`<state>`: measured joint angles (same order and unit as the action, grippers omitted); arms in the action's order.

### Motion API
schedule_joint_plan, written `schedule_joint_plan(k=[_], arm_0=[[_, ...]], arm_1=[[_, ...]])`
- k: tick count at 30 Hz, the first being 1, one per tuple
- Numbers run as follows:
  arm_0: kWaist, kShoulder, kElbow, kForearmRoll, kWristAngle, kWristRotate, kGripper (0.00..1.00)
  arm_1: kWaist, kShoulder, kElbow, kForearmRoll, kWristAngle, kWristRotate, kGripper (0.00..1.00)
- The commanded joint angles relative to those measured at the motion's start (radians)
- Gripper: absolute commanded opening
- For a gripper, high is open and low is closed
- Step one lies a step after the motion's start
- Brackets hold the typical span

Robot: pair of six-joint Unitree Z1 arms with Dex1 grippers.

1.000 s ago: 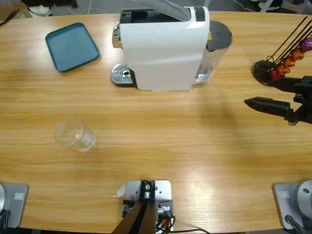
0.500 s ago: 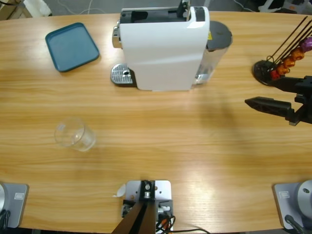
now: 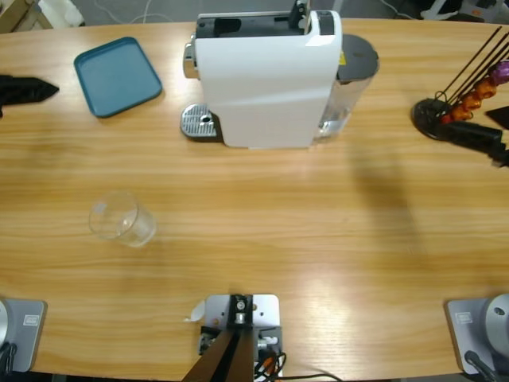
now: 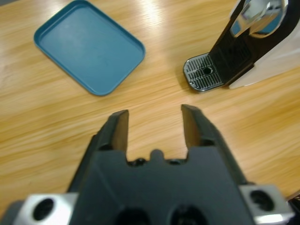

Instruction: Pour coffee

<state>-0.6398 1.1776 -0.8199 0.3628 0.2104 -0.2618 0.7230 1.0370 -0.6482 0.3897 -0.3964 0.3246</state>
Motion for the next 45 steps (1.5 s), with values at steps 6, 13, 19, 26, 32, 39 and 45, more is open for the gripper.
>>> schedule_joint_plan(k=[6, 13, 19, 26, 32, 39, 45], arm_0=[[-0.009, -0.022, 0.127, -0.071, 0.019, 0.056, 0.908], [-0.006, -0.125, 0.169, -0.07, 0.023, 0.087, 0.922], [-0.006, -0.066, 0.17, -0.073, 0.023, 0.088, 0.922], [-0.006, -0.059, 0.171, -0.073, 0.023, 0.088, 0.918], [-0.006, -0.059, 0.171, -0.073, 0.022, 0.09, 0.918], [-0.006, -0.059, 0.171, -0.073, 0.021, 0.095, 0.918], [-0.007, -0.059, 0.171, -0.073, 0.021, 0.096, 0.913]], arm_1=[[-0.405, -0.038, -0.011, -0.045, 0.021, -0.037, 0.941], [-0.405, 0.115, 0.013, -0.175, 0.059, -0.07, 0.885], [-0.455, 0.191, 0.018, -0.234, 0.074, -0.078, 0.885], [-0.512, 0.216, 0.029, -0.279, 0.08, -0.084, 0.885], [-0.525, 0.237, 0.03, -0.296, 0.091, -0.087, 0.885], [-0.531, 0.256, 0.03, -0.312, 0.102, -0.09, 0.861], [-0.533, 0.271, 0.03, -0.327, 0.107, -0.096, 0.772]])
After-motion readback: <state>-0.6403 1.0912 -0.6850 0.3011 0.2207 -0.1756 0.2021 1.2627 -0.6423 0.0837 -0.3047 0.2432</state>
